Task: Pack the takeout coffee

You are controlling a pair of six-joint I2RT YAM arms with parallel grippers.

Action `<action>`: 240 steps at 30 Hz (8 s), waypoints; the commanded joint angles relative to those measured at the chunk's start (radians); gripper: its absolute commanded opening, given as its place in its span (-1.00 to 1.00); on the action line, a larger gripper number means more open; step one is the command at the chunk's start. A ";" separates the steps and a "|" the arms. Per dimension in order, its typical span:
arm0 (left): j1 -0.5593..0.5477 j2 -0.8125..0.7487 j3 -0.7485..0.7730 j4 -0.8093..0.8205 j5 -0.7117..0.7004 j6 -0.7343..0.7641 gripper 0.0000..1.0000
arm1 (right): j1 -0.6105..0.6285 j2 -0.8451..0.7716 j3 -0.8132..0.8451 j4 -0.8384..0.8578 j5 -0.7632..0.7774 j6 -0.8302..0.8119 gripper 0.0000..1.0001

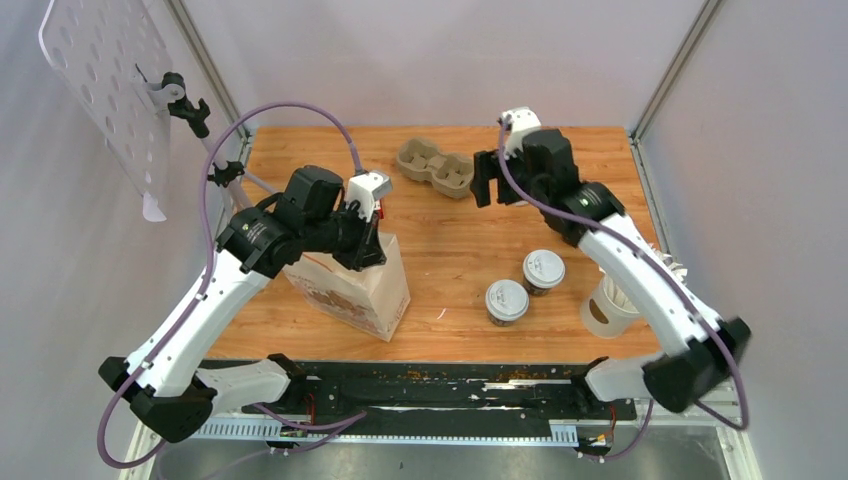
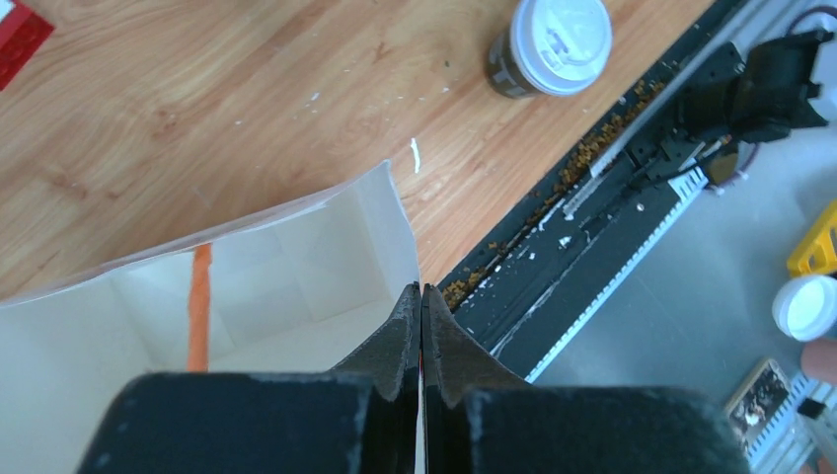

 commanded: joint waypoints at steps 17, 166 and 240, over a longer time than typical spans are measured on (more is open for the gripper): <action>-0.059 -0.060 -0.127 0.170 0.327 0.112 -0.97 | -0.083 0.919 0.815 -0.002 -0.289 -0.362 0.29; -0.101 -0.144 0.167 -0.254 -0.735 -0.115 0.38 | -0.134 1.117 0.917 0.253 -0.418 -0.522 -0.44; -0.101 -0.367 -0.027 0.041 -0.582 -0.194 -0.86 | 0.513 0.103 0.044 0.666 -0.246 0.702 -0.43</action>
